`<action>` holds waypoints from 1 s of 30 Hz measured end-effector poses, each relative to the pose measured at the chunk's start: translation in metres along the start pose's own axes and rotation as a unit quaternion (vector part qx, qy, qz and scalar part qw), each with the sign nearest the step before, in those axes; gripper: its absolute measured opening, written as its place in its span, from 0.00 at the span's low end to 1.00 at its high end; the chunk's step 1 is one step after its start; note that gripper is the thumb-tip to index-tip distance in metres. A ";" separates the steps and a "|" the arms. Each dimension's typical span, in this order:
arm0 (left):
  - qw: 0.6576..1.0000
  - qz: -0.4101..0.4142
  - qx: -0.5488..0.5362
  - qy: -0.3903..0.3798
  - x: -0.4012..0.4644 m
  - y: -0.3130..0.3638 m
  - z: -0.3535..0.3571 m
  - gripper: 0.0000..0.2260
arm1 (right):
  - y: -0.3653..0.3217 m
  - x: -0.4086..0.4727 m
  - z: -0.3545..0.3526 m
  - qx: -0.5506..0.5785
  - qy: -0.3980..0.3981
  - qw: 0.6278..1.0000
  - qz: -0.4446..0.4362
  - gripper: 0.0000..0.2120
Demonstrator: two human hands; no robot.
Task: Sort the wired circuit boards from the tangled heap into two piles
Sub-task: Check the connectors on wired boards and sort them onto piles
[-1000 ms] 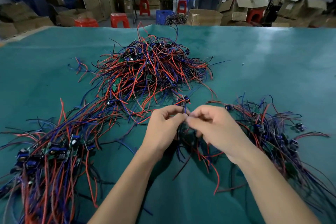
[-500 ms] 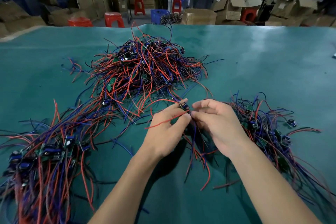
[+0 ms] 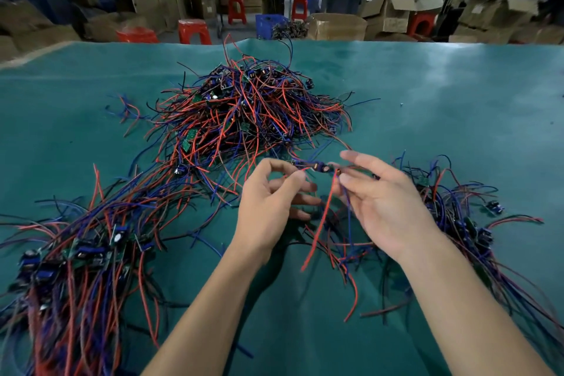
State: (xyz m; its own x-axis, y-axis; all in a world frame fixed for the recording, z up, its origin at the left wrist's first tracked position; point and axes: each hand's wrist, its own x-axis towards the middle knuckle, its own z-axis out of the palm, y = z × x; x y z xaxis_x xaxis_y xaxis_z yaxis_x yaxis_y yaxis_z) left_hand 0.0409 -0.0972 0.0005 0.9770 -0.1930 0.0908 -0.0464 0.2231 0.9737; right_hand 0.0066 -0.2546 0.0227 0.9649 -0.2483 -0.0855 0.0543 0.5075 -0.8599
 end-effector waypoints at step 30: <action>0.985 -0.045 -0.095 -0.134 -0.001 -0.005 -0.003 0.07 | 0.008 -0.003 0.001 -0.234 0.025 0.965 -0.115 0.04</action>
State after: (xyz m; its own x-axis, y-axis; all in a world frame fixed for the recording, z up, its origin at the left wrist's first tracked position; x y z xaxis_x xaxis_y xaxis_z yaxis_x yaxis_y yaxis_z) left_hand 0.0411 -0.0950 -0.0047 0.8839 -0.4602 0.0835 0.1016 0.3632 0.9262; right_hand 0.0038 -0.2491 0.0164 0.9270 -0.3551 0.1206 0.1320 0.0081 -0.9912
